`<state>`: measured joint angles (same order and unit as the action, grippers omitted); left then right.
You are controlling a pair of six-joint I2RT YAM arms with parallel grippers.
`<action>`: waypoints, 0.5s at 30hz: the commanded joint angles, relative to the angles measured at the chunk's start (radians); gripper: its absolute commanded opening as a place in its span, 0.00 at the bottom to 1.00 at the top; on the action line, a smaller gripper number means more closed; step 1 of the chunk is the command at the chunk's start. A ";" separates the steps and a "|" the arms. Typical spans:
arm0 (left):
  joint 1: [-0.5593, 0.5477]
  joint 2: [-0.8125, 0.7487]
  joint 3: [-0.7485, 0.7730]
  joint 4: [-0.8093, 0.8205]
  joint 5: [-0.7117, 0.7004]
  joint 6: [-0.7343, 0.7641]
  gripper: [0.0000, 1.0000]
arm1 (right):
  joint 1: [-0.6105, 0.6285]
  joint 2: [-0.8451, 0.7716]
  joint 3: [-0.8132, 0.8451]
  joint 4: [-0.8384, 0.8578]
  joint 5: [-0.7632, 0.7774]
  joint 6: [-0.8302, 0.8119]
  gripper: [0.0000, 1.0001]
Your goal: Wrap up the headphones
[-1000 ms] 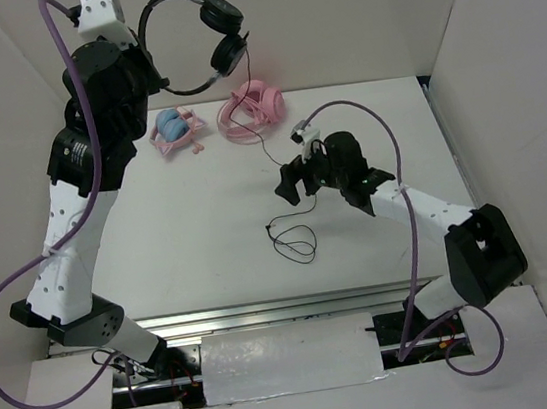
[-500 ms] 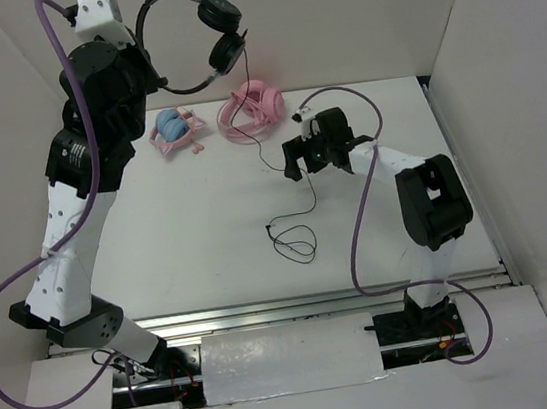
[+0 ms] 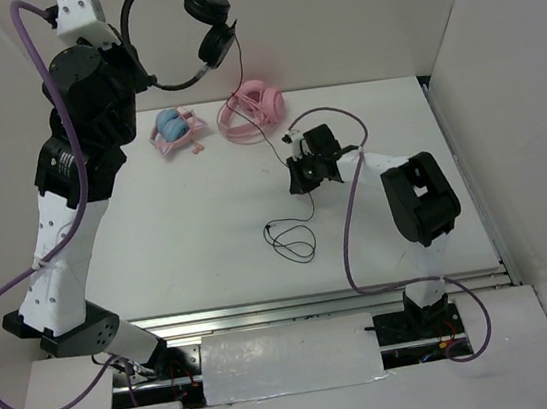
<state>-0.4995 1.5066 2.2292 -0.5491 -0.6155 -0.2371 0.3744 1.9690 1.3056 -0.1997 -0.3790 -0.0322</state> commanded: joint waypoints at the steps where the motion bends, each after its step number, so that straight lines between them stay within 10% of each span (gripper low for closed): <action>1: 0.019 -0.006 -0.017 0.113 -0.047 -0.024 0.00 | 0.046 -0.184 -0.163 0.032 0.049 0.083 0.00; 7: 0.128 0.095 -0.100 0.112 0.010 -0.146 0.00 | 0.236 -0.553 -0.425 0.013 0.415 0.253 0.00; 15: 0.127 0.216 -0.403 0.299 0.037 -0.200 0.00 | 0.507 -0.828 -0.231 -0.352 0.788 0.249 0.00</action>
<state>-0.3588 1.7119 1.8969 -0.3943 -0.6140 -0.3859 0.8116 1.1843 0.9859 -0.4137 0.1936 0.2123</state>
